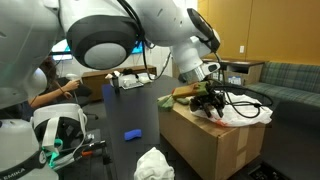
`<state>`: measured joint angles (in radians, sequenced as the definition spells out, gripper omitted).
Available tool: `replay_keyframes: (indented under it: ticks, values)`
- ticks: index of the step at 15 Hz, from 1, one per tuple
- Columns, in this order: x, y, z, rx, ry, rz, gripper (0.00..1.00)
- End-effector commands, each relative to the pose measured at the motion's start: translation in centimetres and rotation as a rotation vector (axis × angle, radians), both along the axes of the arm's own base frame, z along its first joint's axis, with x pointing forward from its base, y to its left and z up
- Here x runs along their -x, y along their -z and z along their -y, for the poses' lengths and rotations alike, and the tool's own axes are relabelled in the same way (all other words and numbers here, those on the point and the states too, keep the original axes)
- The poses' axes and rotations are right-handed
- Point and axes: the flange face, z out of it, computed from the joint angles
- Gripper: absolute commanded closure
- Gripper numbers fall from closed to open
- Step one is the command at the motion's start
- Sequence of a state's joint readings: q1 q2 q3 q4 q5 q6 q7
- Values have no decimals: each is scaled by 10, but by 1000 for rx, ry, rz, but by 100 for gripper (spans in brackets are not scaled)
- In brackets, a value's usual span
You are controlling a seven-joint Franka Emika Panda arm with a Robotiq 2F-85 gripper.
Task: Swap the things on the box with the things on the table
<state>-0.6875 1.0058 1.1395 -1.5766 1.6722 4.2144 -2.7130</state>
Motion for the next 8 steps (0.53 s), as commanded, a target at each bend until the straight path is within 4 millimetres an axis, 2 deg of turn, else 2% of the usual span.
replay_keyframes:
  ticks: [1, 4, 6, 8]
  values:
    - [-17, -1, 9, 46, 45, -6, 77]
    - [-21, 9, 11, 62, 54, -15, 100]
    - [-24, 8, 13, 62, 63, -10, 100]
    - [-26, -1, 18, 56, 76, 7, 100]
